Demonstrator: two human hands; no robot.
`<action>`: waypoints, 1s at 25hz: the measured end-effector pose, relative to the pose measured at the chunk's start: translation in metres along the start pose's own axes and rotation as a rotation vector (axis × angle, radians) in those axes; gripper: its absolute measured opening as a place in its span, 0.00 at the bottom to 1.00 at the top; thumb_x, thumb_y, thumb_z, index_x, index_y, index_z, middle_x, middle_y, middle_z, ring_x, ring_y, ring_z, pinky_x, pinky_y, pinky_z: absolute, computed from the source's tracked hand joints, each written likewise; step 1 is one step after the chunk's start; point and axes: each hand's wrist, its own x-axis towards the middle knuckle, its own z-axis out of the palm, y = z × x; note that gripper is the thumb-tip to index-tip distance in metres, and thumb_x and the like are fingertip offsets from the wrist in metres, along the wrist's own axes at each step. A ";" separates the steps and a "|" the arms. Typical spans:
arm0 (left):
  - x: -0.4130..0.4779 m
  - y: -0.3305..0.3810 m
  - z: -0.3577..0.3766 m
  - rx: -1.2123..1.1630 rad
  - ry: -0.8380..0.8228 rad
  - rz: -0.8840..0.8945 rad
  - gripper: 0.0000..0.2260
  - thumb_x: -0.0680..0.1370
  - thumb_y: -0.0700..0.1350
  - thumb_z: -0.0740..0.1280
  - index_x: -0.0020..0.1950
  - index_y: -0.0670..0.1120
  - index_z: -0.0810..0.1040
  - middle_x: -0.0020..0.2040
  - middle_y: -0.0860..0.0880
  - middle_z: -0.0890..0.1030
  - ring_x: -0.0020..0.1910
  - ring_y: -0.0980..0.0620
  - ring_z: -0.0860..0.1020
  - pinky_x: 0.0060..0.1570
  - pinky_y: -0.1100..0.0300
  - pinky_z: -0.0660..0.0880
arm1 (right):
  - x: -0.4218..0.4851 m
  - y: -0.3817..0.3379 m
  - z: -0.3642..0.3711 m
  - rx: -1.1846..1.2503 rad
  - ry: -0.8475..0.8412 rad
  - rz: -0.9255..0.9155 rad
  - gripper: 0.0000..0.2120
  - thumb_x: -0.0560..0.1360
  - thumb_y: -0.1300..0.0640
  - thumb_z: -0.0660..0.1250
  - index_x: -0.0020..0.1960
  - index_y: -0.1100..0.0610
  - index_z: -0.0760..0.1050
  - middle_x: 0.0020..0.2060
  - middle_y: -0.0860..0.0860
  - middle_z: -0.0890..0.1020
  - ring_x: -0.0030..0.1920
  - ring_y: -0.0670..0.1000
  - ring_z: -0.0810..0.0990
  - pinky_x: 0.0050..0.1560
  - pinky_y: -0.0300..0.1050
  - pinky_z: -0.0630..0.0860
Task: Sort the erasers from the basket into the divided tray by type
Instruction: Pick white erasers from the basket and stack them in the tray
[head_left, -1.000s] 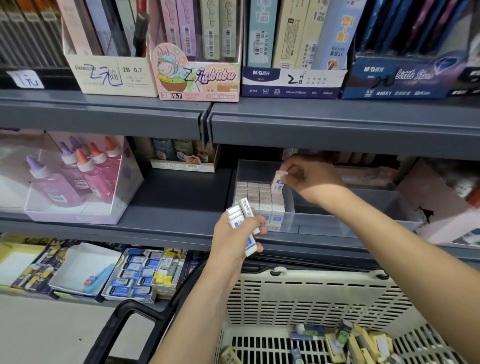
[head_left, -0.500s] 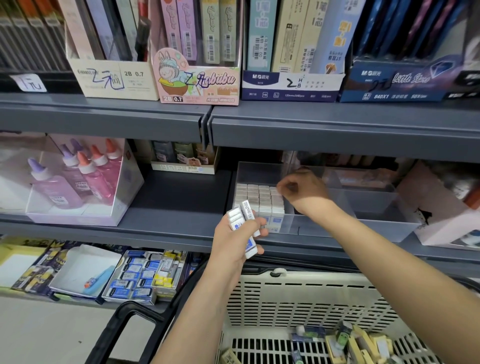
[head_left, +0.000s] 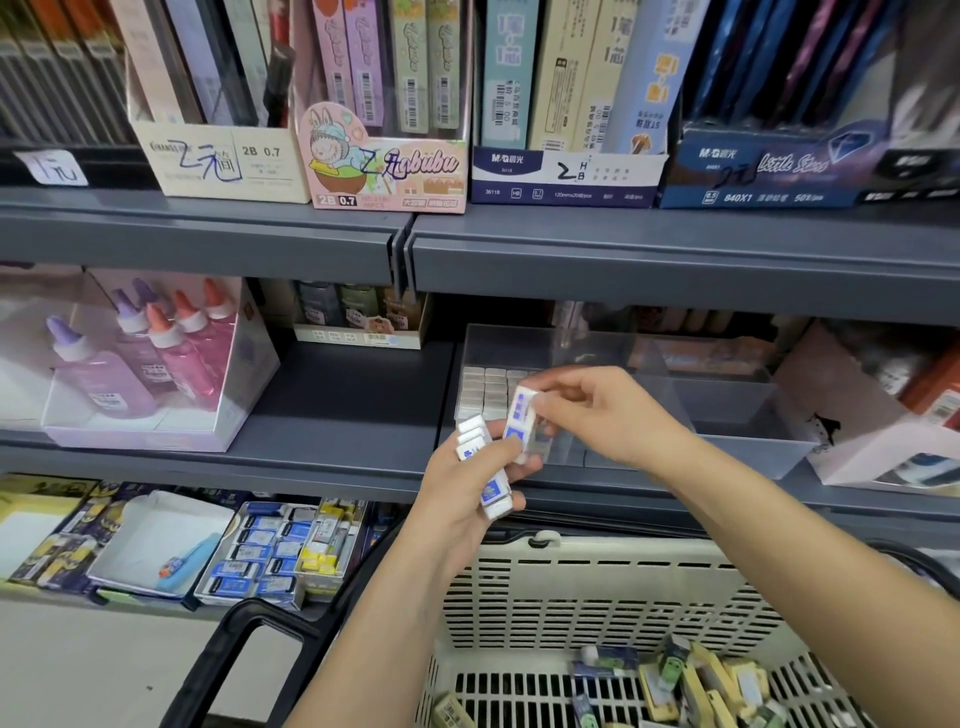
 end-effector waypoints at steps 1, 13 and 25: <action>0.000 0.000 -0.001 -0.018 0.007 -0.002 0.07 0.74 0.36 0.68 0.51 0.43 0.78 0.43 0.45 0.85 0.42 0.49 0.83 0.27 0.62 0.73 | -0.001 0.001 -0.004 0.039 0.012 0.020 0.09 0.76 0.61 0.64 0.55 0.57 0.78 0.37 0.46 0.83 0.32 0.39 0.78 0.40 0.30 0.75; 0.001 -0.004 0.000 0.179 0.006 0.058 0.05 0.67 0.41 0.71 0.40 0.49 0.79 0.39 0.47 0.82 0.34 0.55 0.78 0.28 0.61 0.72 | -0.022 0.001 -0.004 -0.939 -0.006 -0.427 0.16 0.71 0.46 0.68 0.58 0.48 0.78 0.53 0.46 0.77 0.52 0.52 0.75 0.53 0.47 0.70; -0.005 0.000 0.002 0.146 0.040 0.014 0.12 0.62 0.53 0.74 0.41 0.50 0.79 0.31 0.54 0.77 0.31 0.59 0.77 0.33 0.56 0.79 | 0.008 0.009 -0.036 -0.273 0.256 0.116 0.14 0.68 0.63 0.70 0.52 0.51 0.77 0.41 0.49 0.80 0.42 0.51 0.81 0.43 0.45 0.79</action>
